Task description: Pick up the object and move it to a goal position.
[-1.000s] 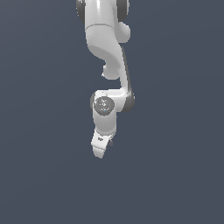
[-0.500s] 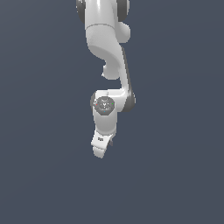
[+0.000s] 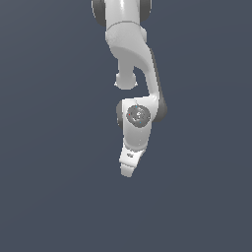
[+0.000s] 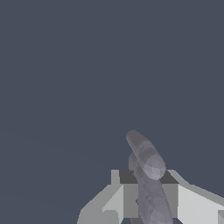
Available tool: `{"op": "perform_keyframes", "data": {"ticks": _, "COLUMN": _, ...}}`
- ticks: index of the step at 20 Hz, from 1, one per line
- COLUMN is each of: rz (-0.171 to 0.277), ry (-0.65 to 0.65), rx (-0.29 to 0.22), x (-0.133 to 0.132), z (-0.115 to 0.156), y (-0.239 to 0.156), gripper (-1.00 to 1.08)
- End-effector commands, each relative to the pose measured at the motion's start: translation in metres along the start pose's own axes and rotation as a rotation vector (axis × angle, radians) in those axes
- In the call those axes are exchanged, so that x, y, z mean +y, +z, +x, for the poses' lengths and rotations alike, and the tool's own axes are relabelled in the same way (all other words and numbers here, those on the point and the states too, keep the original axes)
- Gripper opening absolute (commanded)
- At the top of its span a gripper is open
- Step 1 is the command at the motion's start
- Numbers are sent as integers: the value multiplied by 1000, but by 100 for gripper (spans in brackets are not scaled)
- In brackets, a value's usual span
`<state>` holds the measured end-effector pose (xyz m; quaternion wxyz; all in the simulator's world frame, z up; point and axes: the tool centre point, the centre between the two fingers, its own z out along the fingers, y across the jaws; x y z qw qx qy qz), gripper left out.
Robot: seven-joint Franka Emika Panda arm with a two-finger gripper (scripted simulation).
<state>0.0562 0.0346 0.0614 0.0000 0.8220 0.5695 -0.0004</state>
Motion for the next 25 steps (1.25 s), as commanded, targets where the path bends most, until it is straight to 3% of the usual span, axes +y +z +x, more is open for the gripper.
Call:
{"op": "perform_keyframes", "data": {"ticks": 1, "rz": 0, "ry": -2, "rx": 1, "x": -9, "z": 27, "y": -8, "gripper": -100}}
{"op": "perform_keyframes", "data": {"ticks": 13, "rz": 0, "ry": -1, "rx": 1, "x": -45, "z": 152, "y": -44, "gripper": -100}}
{"op": "perform_keyframes", "data": {"ticks": 19, "rz": 0, "ry": -1, "rx": 1, "x": -51, "z": 179, "y": -51, "gripper": -100}}
{"op": "perform_keyframes", "data": {"ticks": 25, "rz": 0, "ry": -1, "rx": 1, "x": -51, "z": 183, "y": -52, "gripper": -100}}
